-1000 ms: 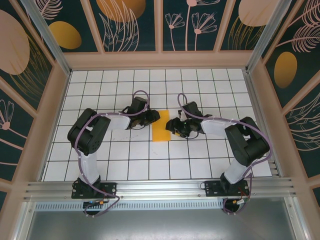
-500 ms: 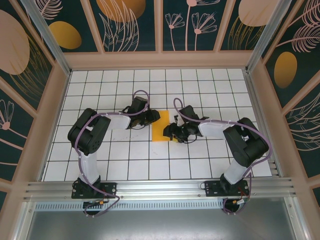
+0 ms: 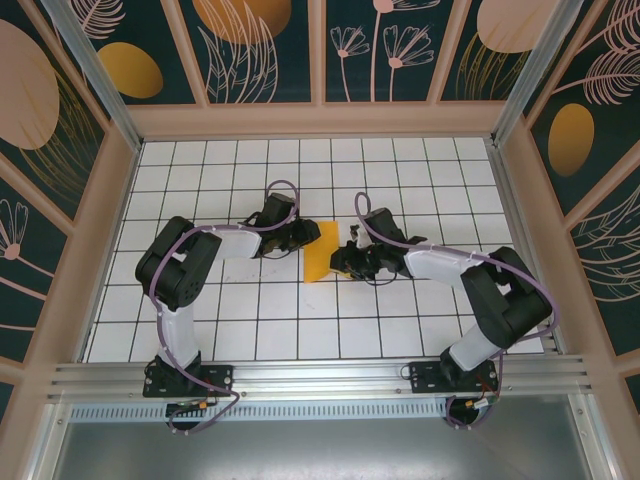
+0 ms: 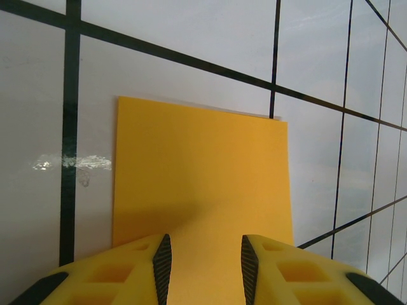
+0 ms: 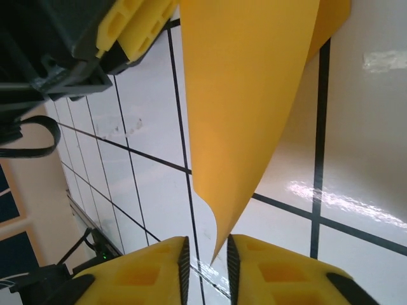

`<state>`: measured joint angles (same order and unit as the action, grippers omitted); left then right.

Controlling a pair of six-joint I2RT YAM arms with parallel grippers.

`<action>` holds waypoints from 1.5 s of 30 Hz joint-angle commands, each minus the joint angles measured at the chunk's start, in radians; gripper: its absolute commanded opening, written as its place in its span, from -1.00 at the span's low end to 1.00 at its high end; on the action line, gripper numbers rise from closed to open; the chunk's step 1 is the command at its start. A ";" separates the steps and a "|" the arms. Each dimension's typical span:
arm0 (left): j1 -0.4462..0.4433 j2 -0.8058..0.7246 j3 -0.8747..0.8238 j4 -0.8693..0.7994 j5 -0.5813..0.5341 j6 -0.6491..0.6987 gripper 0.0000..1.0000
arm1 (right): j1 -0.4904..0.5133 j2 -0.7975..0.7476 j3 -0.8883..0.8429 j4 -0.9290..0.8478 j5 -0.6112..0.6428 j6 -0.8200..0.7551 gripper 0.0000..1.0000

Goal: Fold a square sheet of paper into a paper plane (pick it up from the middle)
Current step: Third fold the triangle at the center of the table.

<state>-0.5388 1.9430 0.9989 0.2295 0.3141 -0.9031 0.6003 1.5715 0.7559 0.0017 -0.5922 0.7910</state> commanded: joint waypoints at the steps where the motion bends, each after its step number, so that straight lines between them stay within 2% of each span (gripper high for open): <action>1: 0.002 0.030 0.011 -0.047 -0.011 0.014 -0.24 | -0.001 0.006 -0.010 0.039 0.003 0.022 -0.58; 4: 0.004 0.028 0.013 -0.050 -0.012 0.017 -0.24 | -0.001 0.028 -0.007 0.046 -0.008 0.034 -0.62; 8: 0.004 0.026 0.012 -0.052 -0.012 0.017 -0.24 | -0.002 0.038 -0.007 0.029 -0.005 0.039 -0.45; 13: 0.003 0.027 0.017 -0.055 -0.012 0.021 -0.24 | -0.005 0.063 -0.009 0.020 -0.003 0.048 -0.36; 26: 0.004 0.023 0.014 -0.058 -0.018 0.020 -0.23 | -0.018 0.089 -0.046 0.024 0.003 0.078 -0.33; 29: 0.004 0.024 0.015 -0.058 -0.018 0.021 -0.23 | -0.019 0.088 -0.052 0.050 -0.008 0.082 -0.39; 36: 0.005 0.016 0.015 -0.060 -0.013 0.024 -0.23 | -0.018 0.055 -0.049 0.089 -0.025 0.083 -0.83; 45: 0.003 0.014 0.017 -0.060 0.003 0.029 -0.23 | -0.012 0.073 0.011 0.176 -0.049 0.072 -0.84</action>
<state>-0.5388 1.9430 1.0027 0.2207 0.3172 -0.8982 0.5869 1.6371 0.7273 0.1104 -0.6125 0.8707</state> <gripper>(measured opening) 0.383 0.081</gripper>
